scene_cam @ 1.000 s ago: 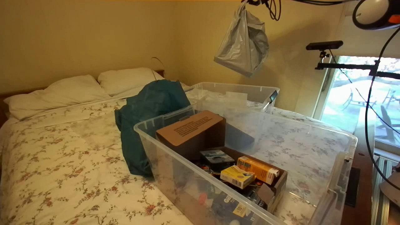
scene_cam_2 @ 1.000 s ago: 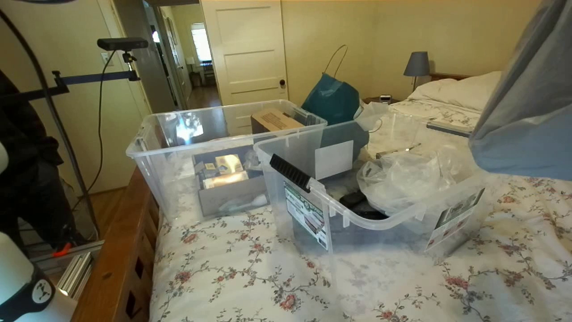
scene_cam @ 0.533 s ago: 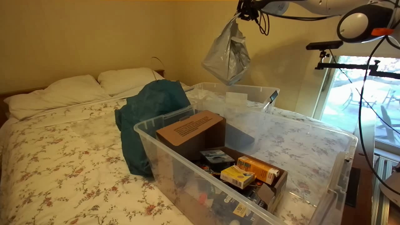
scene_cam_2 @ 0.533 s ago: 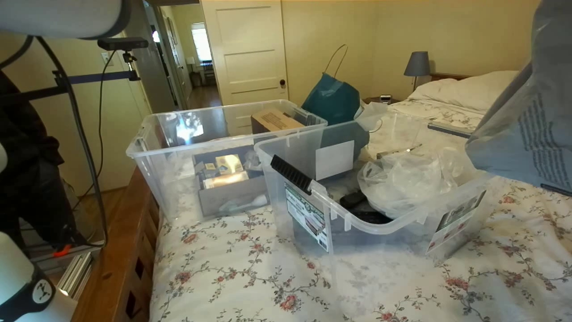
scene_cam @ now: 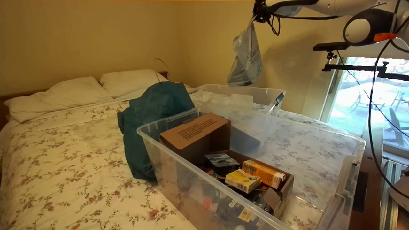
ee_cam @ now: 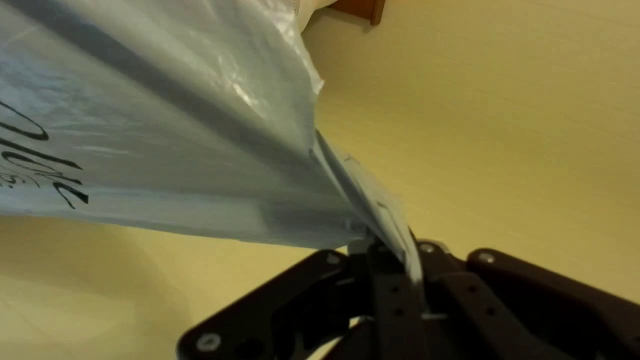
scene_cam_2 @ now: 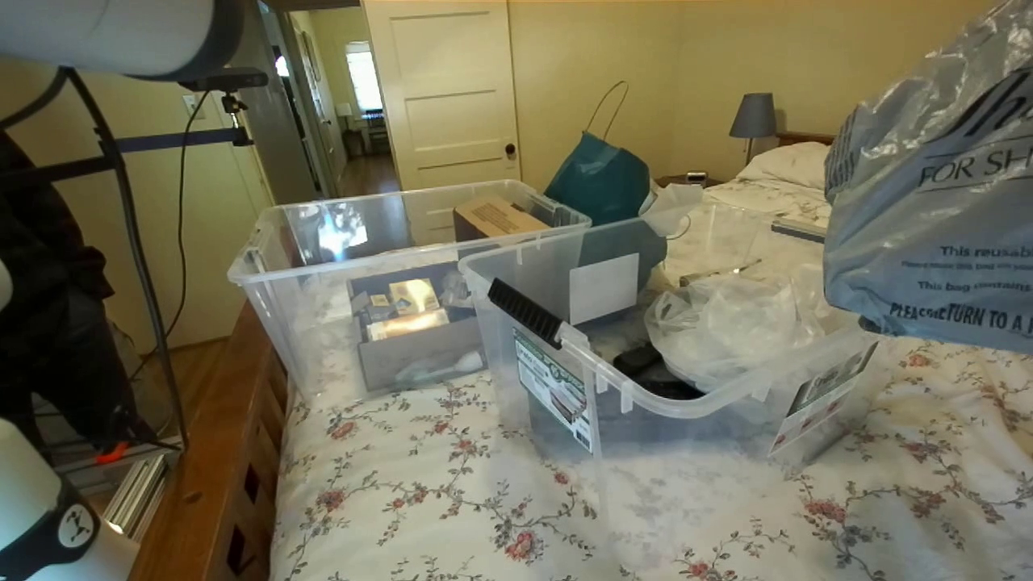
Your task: Remove the grey plastic from the right storage box
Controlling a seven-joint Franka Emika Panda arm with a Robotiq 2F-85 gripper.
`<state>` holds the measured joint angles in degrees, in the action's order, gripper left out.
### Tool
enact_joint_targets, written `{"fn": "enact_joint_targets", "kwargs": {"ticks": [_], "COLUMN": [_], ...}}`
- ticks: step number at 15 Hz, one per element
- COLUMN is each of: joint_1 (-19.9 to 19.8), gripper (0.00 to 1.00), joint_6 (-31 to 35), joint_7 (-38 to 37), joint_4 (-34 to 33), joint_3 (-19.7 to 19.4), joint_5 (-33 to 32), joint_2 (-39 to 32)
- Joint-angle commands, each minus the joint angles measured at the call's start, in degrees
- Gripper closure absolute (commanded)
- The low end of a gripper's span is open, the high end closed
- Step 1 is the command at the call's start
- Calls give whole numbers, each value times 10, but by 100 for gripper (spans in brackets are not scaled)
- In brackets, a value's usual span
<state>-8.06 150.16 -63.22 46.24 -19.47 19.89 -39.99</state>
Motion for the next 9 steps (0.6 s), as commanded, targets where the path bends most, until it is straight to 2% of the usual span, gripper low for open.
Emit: {"fn": "enact_joint_targets", "kwargs": {"ticks": [1, 2, 3, 6, 8, 9], "joint_1": [1, 1, -24, -42, -50, -31], "gripper": [100, 100, 100, 100, 100, 100], "joint_6": [-15, -23, -34, -65, -99, -113], "joint_7": [-88, -114, -143, -185, -162, -136], "joint_4": [-50, -60, -74, -103, -115, -100], "joint_3": [-43, -58, -23, -7, 14, -12], "joint_5": [-12, -15, -54, -80, -98, -83], "joint_2": [-7, -11, -10, -11, -11, -8]}}
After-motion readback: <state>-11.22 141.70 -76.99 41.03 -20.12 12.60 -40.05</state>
